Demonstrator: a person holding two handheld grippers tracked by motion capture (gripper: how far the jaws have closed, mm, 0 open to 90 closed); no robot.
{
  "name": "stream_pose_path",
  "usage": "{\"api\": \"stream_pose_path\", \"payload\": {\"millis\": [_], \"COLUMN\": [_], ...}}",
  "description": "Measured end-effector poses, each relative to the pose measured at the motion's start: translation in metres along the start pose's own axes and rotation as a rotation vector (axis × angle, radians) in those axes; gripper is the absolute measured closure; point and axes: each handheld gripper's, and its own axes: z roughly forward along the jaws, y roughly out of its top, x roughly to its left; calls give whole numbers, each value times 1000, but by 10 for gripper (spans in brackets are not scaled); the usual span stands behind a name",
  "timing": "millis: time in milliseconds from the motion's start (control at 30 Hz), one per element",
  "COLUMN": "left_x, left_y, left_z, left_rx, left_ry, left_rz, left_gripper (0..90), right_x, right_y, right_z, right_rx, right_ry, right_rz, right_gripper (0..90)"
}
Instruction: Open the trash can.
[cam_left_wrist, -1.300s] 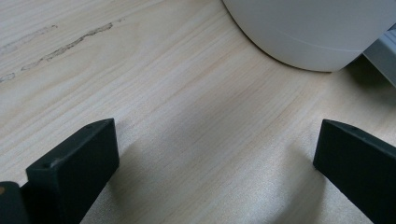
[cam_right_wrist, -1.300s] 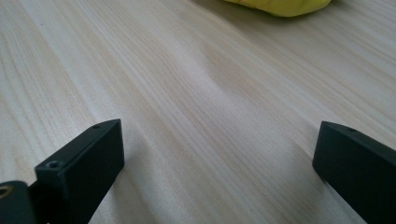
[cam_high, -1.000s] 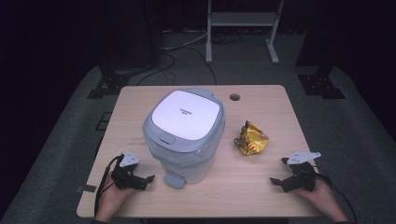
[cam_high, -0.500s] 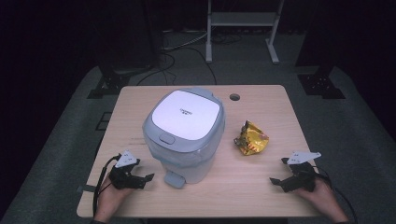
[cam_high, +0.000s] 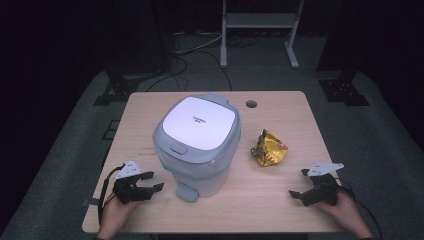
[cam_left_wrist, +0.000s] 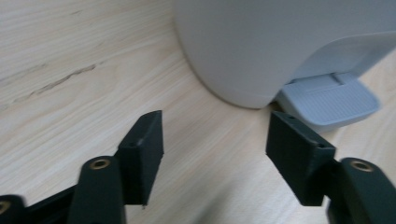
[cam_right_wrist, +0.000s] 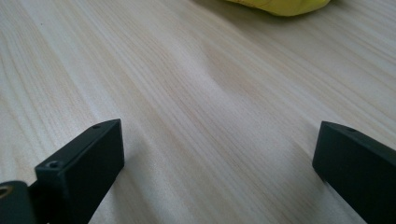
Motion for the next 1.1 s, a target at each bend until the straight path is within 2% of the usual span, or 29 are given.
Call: {"api": "stream_pose_path", "payload": {"millis": [67, 100, 200, 333, 567, 633, 800, 900, 1100], "left_x": [-1, -4, -9, -13, -14, -14, -13, -15, -19], "left_y": [1, 2, 6, 10, 15, 16, 18, 21, 30], "left_z": [-1, -2, -7, -12, -19, -22, -26, -31, -38], "left_rx": [-4, -11, -36, -57, -67, -69, -76, -90, -105], "left_ry": [-4, -3, 6, -6, -33, -43, -78, -100, -119], "left_rz": [7, 18, 47, 55, 50, 30, 18, 12, 19], "left_gripper": [408, 408, 484, 562, 736, 776, 896, 900, 900], "right_x": [0, 0, 0, 0, 0, 0, 0, 0, 0], "right_y": [0, 0, 0, 0, 0, 0, 0, 0, 0], "right_z": [0, 0, 0, 0, 0, 0, 0, 0, 0], "right_rx": [0, 0, 0, 0, 0, 0, 0, 0, 0], "right_ry": [0, 0, 0, 0, 0, 0, 0, 0, 0], "right_rz": [0, 0, 0, 0, 0, 0, 0, 0, 0], "right_gripper": [12, 12, 12, 11, 11, 11, 11, 11, 12]}}
